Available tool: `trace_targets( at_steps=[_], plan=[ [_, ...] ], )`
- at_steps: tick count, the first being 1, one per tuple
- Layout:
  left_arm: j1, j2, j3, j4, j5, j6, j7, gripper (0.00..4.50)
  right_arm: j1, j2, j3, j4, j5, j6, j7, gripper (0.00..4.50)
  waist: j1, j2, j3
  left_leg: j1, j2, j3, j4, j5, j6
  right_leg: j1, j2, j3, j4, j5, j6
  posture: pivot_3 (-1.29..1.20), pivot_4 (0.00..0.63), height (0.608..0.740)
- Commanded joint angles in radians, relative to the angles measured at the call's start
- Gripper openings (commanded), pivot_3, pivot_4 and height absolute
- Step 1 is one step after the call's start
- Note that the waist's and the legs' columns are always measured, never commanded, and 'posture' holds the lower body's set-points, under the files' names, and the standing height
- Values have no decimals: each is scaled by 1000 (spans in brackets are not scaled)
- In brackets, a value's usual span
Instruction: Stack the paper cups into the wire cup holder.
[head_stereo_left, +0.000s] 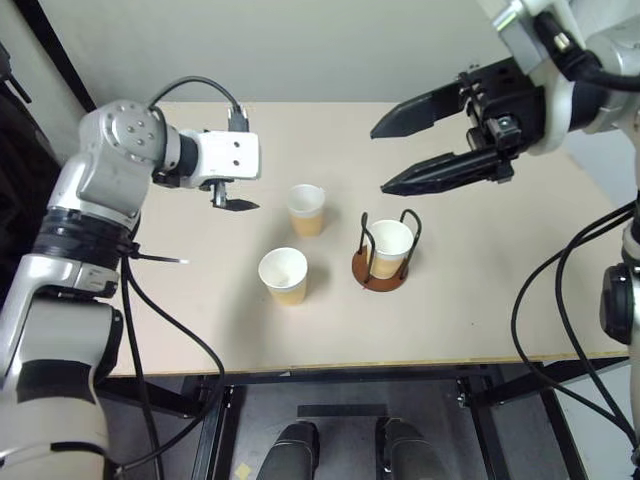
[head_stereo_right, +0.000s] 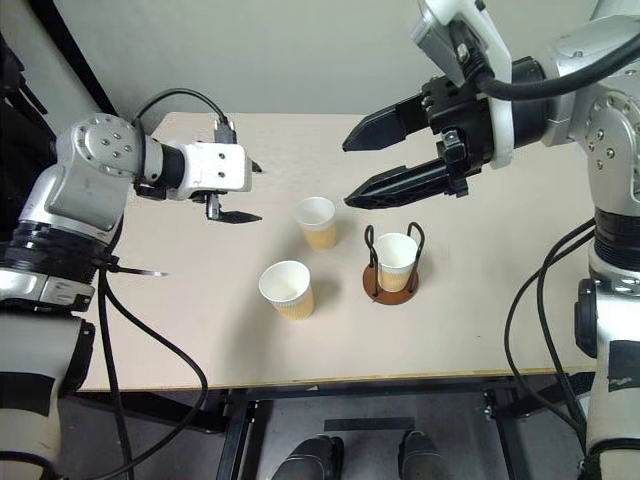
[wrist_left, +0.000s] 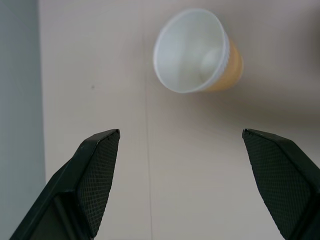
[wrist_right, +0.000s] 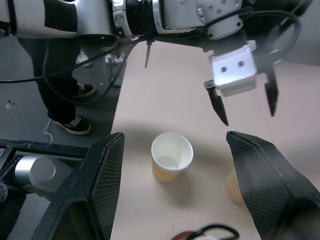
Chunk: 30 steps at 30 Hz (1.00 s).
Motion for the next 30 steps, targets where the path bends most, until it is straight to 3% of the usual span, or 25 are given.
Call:
trace_targets(
  at_steps=[1,14,30],
  plan=[
    [-41,-35,4,44,19,-25,8,4225,-29,-28,3,2,12,-32,7,3344,1,0,0,-1,0,-1,0,0,0,0,0,-1,0,1,1,0,150,740],
    [-98,-171,-31,238,78,-162,20,4225,-33,-50,26,10,13,-59,-1,3344,5,0,0,-4,-1,-2,5,2,1,-1,-2,-1,0,5,7,0,150,740],
    [-173,-315,-71,501,169,-261,163,4225,-24,-61,25,-7,14,-58,-24,3344,11,0,0,-5,-2,0,7,3,2,-1,-2,-1,0,6,10,0,150,740]
  ],
)
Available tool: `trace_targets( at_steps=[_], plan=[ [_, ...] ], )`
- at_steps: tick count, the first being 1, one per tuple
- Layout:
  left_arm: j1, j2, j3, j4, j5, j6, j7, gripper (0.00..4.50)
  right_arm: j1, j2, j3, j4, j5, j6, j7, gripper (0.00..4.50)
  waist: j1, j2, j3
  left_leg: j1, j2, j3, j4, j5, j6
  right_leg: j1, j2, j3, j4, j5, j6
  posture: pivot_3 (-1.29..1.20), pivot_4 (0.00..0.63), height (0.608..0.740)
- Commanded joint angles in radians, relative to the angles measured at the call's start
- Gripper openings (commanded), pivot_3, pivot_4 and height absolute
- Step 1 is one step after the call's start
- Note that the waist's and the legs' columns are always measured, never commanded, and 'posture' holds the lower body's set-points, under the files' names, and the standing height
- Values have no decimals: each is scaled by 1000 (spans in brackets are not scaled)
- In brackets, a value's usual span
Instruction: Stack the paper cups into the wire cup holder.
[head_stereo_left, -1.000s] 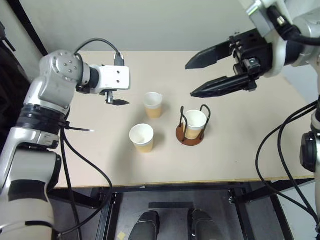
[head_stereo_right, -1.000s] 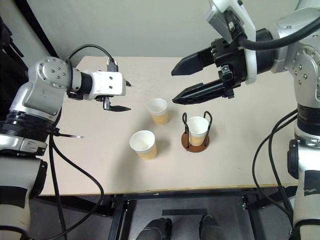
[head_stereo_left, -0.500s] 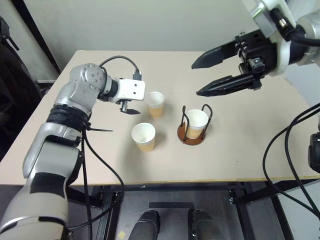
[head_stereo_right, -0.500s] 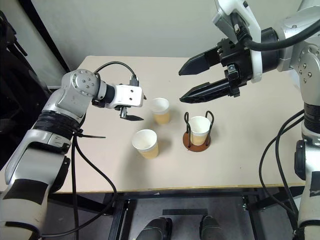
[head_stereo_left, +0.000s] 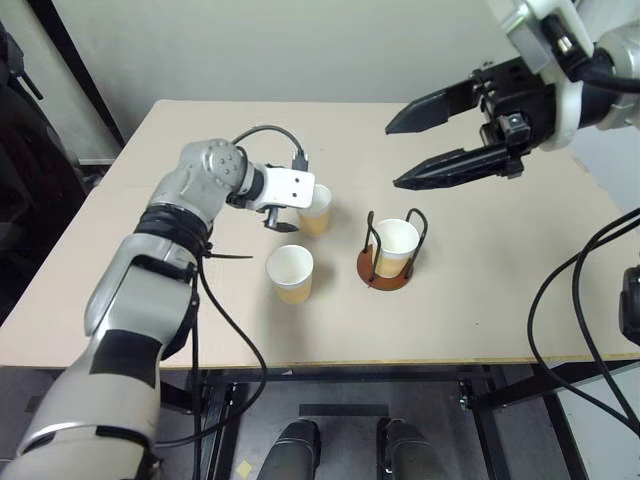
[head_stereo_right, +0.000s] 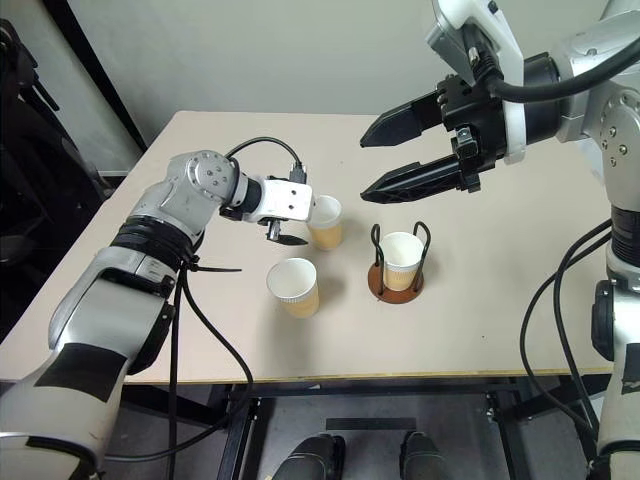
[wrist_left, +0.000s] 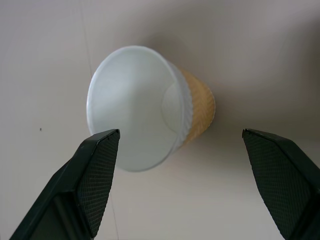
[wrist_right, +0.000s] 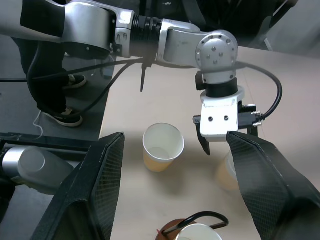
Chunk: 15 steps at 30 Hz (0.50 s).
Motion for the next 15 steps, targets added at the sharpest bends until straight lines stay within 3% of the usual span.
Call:
trace_targets(
  at_steps=[1,4,6,13,15],
  plan=[
    [-37,-23,1,45,18,-21,42,4225,-20,-14,-13,-24,11,-12,-12,3344,1,0,0,0,1,-1,0,0,0,0,-1,0,0,0,0,0,150,740],
    [-41,-41,-3,86,32,-28,70,3592,-15,-16,-15,-29,12,-12,-18,3391,2,0,0,0,1,-1,1,0,0,0,-1,0,0,1,1,0,150,740],
    [-43,-45,-6,106,38,-36,81,2935,-10,-17,-16,-31,13,-12,-21,3391,3,0,0,-1,0,1,2,0,0,0,0,0,0,1,2,0,150,740],
    [-51,-40,2,152,39,-50,78,254,3,-19,-14,-32,11,-18,-30,3391,3,0,0,-1,0,1,6,1,1,1,0,1,1,3,4,0,150,740],
    [-56,-39,9,154,30,-47,62,51,5,-19,-13,-32,10,-20,-31,3391,5,0,0,-1,-1,2,6,1,1,1,1,0,1,3,4,0,150,740]
  ],
)
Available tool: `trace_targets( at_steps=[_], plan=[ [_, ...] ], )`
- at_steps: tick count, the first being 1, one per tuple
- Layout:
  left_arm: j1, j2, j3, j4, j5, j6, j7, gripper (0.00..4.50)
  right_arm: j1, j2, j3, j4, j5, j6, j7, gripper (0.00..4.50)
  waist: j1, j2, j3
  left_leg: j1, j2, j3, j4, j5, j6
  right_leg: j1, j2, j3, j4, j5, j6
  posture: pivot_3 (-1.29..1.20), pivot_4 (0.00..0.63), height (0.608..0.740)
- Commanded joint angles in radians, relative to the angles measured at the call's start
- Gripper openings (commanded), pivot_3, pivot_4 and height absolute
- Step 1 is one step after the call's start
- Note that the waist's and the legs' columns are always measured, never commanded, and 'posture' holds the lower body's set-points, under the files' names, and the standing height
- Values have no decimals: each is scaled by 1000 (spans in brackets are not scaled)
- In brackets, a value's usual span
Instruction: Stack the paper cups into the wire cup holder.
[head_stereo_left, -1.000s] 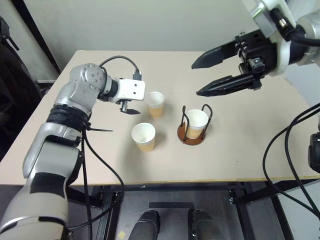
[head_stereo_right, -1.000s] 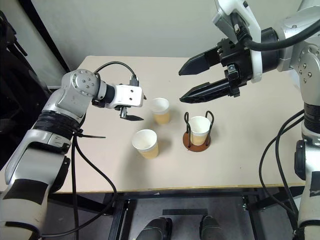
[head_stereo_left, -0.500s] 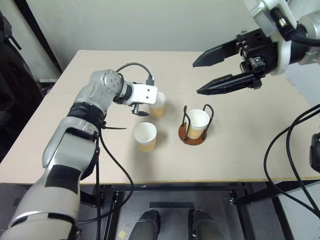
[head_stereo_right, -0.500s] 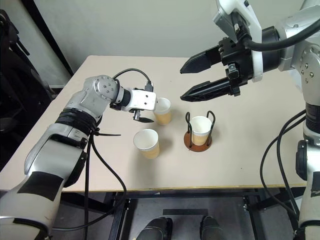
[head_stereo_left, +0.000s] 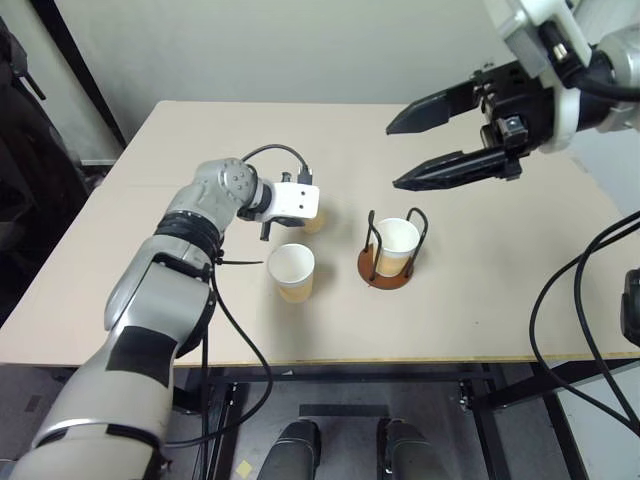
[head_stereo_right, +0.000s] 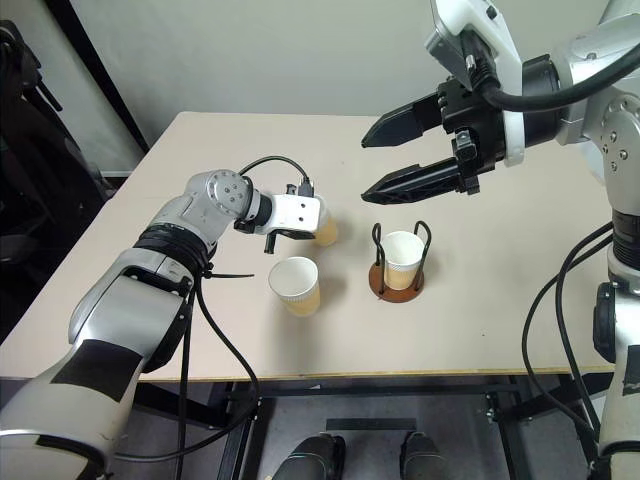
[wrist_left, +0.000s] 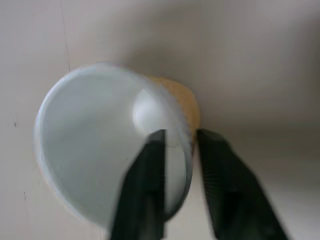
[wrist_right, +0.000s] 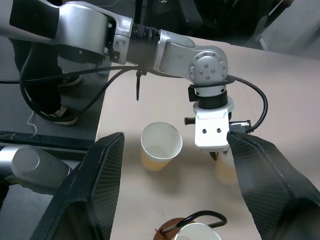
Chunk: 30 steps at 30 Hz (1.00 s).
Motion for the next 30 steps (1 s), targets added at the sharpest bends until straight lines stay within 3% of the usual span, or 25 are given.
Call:
trace_targets(
  at_steps=[1,8,12,20,24,30],
  plan=[
    [-53,15,32,-5,-24,-4,-46,51,-8,-18,-12,-18,6,-17,-6,3391,2,0,0,0,1,-2,1,0,0,0,-2,1,0,0,0,0,150,740],
    [-93,60,111,-128,-169,44,-359,51,51,-76,29,22,-48,-101,38,3391,2,0,0,-2,-4,0,3,0,2,0,0,-1,-1,1,1,0,150,740],
    [-117,91,156,-300,-311,178,-546,51,101,-112,49,46,-89,-160,58,3391,5,0,0,-4,-4,-1,4,1,4,0,-1,-1,-1,2,2,0,150,740],
    [-209,192,80,-576,-607,451,-568,51,212,-171,26,28,-126,-199,43,3391,2,0,0,-8,-2,1,5,1,5,-2,-1,-1,-2,3,4,0,150,740],
    [-243,206,43,-603,-694,504,-568,51,255,-189,17,-6,-119,-186,30,3391,0,0,0,-7,0,0,7,1,5,-1,-4,2,-2,3,5,0,150,740],
    [-304,152,-29,-582,-818,551,-568,51,330,-245,-58,-97,-79,-113,-17,3391,5,0,0,-6,1,-1,7,2,5,1,-4,2,-2,4,6,0,150,740]
  ],
)
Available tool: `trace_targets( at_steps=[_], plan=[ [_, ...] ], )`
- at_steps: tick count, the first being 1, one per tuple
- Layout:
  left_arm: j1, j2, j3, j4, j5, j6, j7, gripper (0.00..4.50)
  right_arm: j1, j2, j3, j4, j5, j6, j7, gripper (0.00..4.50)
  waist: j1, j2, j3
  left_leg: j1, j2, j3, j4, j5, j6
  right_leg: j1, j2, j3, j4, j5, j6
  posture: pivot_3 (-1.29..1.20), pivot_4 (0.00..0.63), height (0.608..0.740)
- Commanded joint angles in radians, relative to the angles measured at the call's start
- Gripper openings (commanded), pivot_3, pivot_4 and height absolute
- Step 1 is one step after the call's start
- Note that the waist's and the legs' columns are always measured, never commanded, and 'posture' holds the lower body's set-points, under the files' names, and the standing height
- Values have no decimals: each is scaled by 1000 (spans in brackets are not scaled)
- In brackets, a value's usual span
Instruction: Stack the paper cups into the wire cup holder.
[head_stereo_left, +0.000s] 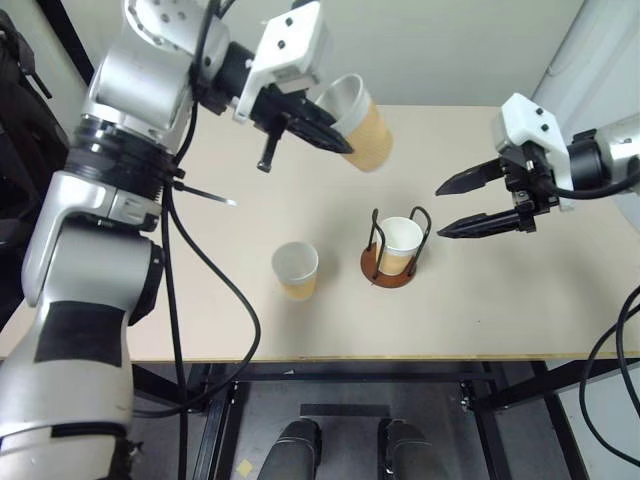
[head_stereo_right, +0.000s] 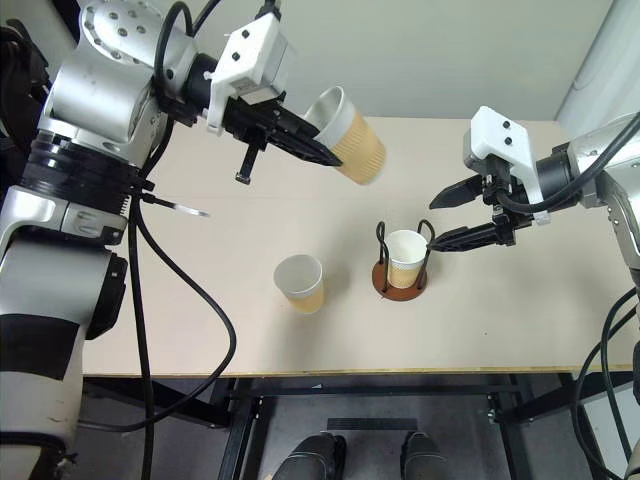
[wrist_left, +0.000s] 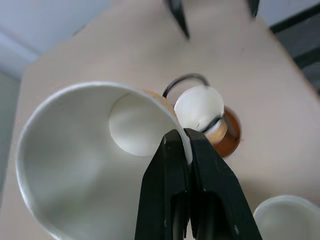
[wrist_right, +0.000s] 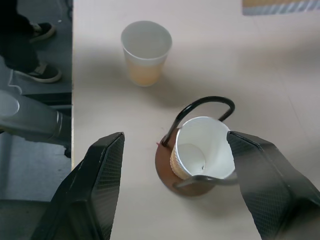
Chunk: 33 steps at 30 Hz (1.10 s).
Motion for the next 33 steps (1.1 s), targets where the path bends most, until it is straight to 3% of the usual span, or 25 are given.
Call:
trace_targets(
  at_steps=[1,20,33],
  plan=[
    [-48,-22,-32,11,-53,-9,-36,51,20,-43,-86,-76,36,43,-33,3391,1,0,0,1,-1,2,-1,0,0,1,2,-1,0,0,0,0,150,740],
    [-74,-172,-335,225,-28,-326,-36,51,165,-173,-284,-266,183,229,-188,3391,11,0,1,1,-5,0,0,-3,3,5,-3,1,-2,-5,12,0,150,740],
    [-112,-264,-361,334,-13,-418,-36,51,277,-238,-406,-281,243,240,-263,3391,21,0,1,-5,-8,6,2,-5,10,6,-8,-2,-16,2,25,0,150,740]
  ],
)
